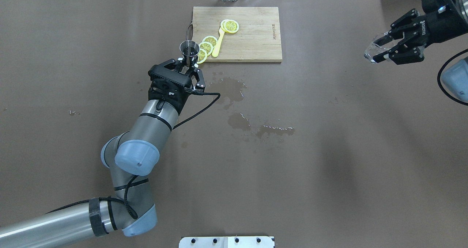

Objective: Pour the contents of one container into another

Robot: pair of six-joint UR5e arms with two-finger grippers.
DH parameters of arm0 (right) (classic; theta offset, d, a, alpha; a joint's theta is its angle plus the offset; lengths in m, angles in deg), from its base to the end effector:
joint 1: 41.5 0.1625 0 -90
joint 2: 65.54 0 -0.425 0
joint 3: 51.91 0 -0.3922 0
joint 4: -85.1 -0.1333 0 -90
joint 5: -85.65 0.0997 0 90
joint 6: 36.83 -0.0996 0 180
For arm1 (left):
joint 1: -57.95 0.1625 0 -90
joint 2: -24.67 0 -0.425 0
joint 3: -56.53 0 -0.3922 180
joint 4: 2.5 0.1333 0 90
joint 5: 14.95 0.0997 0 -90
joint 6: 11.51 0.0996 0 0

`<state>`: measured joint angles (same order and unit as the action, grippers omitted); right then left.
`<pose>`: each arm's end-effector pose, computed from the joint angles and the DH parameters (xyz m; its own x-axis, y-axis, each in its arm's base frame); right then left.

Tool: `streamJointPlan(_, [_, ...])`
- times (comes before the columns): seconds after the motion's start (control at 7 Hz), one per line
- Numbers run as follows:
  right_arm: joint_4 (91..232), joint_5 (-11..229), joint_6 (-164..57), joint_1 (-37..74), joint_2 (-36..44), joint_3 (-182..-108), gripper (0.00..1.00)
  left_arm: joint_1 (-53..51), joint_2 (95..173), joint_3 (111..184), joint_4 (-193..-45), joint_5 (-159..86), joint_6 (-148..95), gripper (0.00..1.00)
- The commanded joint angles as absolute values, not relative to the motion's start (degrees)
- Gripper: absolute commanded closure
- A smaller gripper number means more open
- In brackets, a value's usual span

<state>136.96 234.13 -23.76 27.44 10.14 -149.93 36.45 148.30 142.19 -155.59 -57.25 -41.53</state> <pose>-0.1569 -0.5421 0.3641 0.1755 -0.9613 0.2124 0.2225 0.2489 0.9426 0.5199 -0.4272 0.2221 0.7896 0.3153 -0.5265 0.5009 0.1646 0.8497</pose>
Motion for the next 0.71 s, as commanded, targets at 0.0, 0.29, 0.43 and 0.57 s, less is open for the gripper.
streamJointPlan(0.0, [151.6,230.0,-14.4,26.2,11.1,-157.6,1.00,36.5,153.5,139.3,-152.7,-57.5,-41.3,1.00])
streamJointPlan(0.29, [160.5,226.1,-12.9,23.6,8.7,-161.2,1.00,36.5,153.4,139.1,-152.6,-57.6,-41.3,1.00])
streamJointPlan(0.43, [165.2,225.7,-11.4,22.4,5.2,-160.9,1.00,36.4,153.4,139.1,-152.6,-57.6,-41.3,1.00])
streamJointPlan(0.57, [170.5,225.6,-9.7,22.3,1.1,-160.1,1.00,36.5,153.2,139.0,-152.6,-57.6,-41.3,1.00])
